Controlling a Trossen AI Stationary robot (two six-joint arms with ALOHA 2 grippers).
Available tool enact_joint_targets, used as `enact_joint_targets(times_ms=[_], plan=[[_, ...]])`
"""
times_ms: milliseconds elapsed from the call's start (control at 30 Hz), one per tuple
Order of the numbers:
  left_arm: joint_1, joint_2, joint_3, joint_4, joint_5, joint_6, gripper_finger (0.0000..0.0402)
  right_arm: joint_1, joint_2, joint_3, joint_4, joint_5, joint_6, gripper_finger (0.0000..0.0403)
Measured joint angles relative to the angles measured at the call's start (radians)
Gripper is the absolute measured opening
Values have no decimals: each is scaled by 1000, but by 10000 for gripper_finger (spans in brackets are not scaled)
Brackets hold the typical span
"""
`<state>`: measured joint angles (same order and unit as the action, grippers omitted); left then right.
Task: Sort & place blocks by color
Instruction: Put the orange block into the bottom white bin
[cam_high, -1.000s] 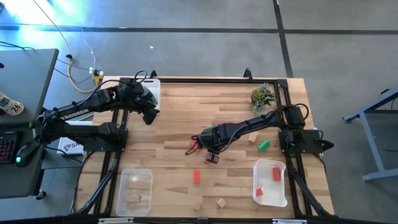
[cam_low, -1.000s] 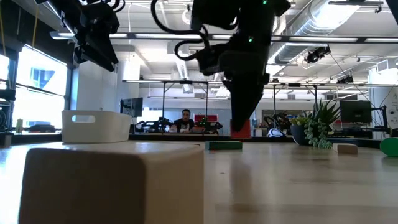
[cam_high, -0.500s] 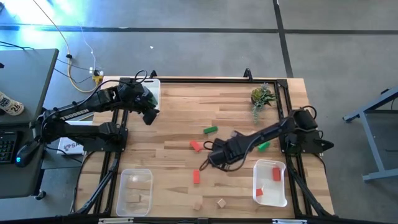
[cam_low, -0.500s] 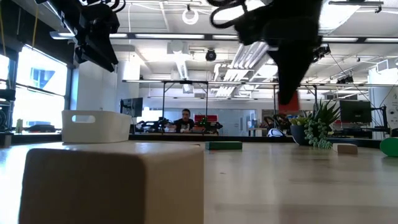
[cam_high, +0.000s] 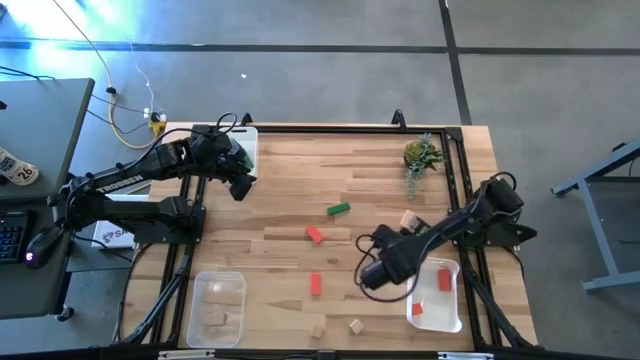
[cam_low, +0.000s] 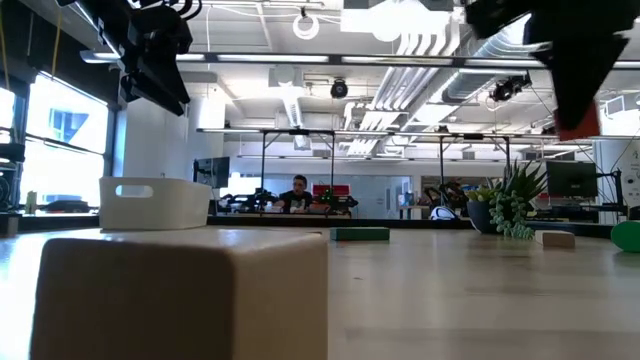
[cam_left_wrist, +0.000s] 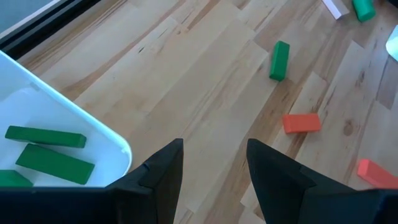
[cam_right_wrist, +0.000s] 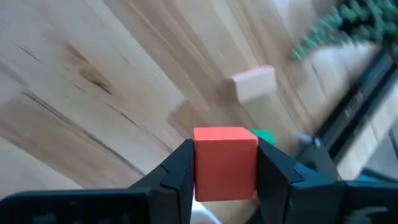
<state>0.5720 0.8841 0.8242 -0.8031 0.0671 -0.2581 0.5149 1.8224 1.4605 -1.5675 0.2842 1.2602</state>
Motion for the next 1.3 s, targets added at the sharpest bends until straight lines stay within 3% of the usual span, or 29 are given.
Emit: enact_joint_targets(times_ms=[200, 967, 1300], plan=[[0, 0, 0, 0, 0, 0, 163, 77, -27, -3, -4, -10, 159, 106], [0, 0, 0, 1, 0, 0, 163, 332, -26, -4, 10, -253, 553, 108], [0, 1, 0, 1, 0, 0, 163, 359, -25, -4, 91, -221, 630, 111]])
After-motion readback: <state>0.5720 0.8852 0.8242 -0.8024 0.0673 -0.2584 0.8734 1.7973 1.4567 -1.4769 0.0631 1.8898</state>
